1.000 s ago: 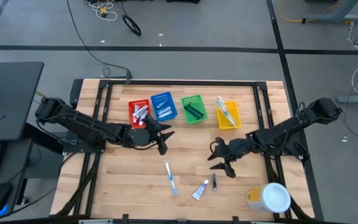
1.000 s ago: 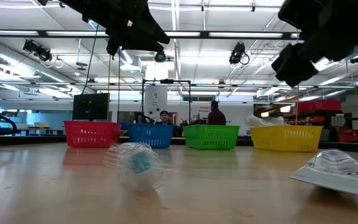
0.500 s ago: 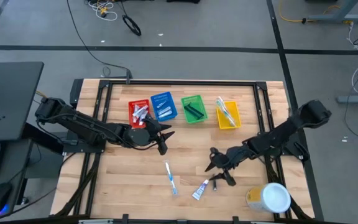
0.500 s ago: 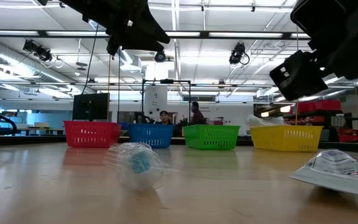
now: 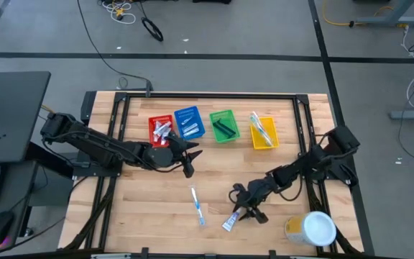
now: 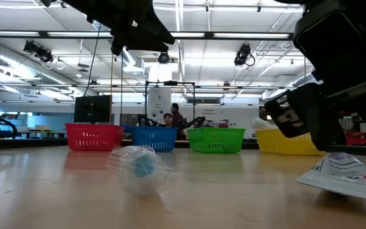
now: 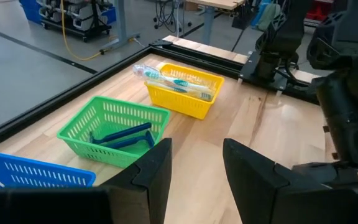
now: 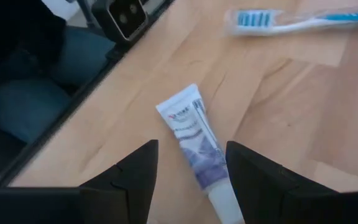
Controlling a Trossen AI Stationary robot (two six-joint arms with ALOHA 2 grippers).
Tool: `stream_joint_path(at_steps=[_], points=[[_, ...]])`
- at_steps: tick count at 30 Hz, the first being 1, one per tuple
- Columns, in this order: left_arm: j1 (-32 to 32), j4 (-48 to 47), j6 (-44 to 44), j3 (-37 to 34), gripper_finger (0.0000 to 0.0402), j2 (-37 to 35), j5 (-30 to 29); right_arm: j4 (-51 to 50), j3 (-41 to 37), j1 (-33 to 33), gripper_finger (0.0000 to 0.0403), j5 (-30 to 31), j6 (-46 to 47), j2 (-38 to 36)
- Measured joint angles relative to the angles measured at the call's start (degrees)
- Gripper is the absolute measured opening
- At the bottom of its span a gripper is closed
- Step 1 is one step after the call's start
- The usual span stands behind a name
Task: Pick & Place Travel size toiletries
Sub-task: Put the toothpaste into the red bin
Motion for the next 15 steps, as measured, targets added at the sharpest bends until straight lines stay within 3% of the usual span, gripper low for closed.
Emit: stream_joint_path(at_steps=[6, 10, 15], points=[[-0.03, -0.03, -0.41, -0.01, 0.0153, 0.00, 3.03, -2.28, 0.02, -1.20, 0.0197, 3.09, -2.46, -0.04], [-0.01, -0.03, -0.46, -0.01, 0.0153, 0.00, 4.77, -8.13, 0.15, -2.49, 0.0196, 3.03, 2.98, -0.09], [0.01, -0.10, 0.41, -0.01, 0.0153, 0.00, 4.77, -6.28, 0.04, -1.86, 0.0193, 3.66, 0.90, -0.06]])
